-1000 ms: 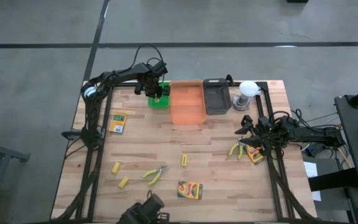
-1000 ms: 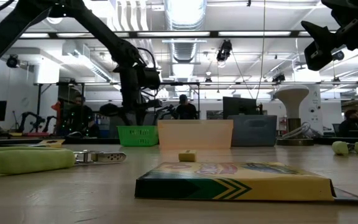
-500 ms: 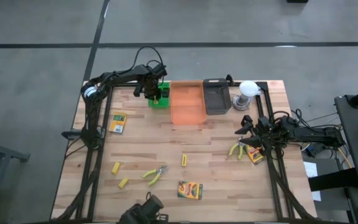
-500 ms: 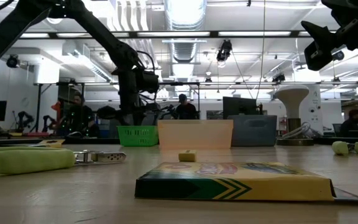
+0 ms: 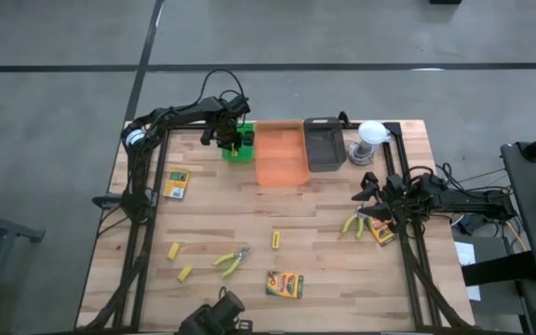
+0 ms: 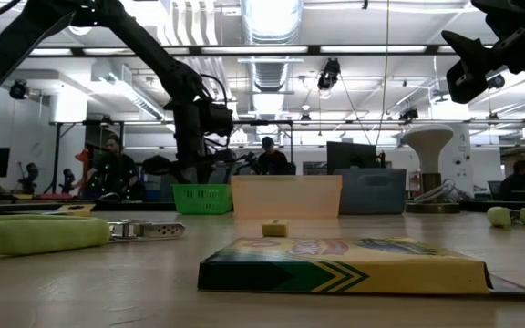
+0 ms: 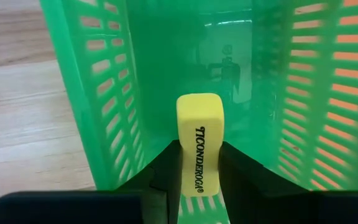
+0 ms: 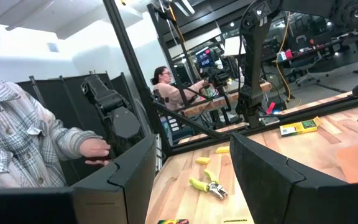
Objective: Pick & Place School Supplies
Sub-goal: Put the yellow eraser into the green bin
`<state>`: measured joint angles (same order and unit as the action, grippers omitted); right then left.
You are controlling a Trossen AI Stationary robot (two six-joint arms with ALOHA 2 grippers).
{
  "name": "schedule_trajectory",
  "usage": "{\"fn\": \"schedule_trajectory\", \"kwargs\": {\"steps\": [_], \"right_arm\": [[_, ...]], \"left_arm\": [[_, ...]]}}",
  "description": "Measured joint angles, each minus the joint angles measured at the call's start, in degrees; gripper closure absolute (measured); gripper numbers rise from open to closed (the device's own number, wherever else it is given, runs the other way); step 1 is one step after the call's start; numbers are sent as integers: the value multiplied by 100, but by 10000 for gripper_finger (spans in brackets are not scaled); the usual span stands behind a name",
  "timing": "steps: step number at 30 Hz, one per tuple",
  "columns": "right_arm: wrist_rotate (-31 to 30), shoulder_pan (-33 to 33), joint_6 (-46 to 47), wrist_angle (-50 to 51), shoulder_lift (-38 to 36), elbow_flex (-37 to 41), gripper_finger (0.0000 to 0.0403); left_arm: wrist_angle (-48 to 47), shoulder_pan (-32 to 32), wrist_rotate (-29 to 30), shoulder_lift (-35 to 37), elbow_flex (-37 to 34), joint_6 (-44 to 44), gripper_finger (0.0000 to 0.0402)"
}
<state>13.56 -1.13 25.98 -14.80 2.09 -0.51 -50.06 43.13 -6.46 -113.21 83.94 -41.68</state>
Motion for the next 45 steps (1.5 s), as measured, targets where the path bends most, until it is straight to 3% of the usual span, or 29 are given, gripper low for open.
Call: {"fn": "schedule_trajectory", "kwargs": {"steps": [10,21,38,45], "right_arm": [[0,-1,0,-1,-2,-1,202],[0,-1,-1,1,-1,-1,202],[0,0,0,1,0,0,202],[0,0,0,1,-1,-1,202]], "left_arm": [[8,0,-13,0,0,-65,276],[43,0,-117,1,23,-80,269],[-155,-4,4,13,1393,754,268],[-463,-179,402,277,1766,1037,268]]}}
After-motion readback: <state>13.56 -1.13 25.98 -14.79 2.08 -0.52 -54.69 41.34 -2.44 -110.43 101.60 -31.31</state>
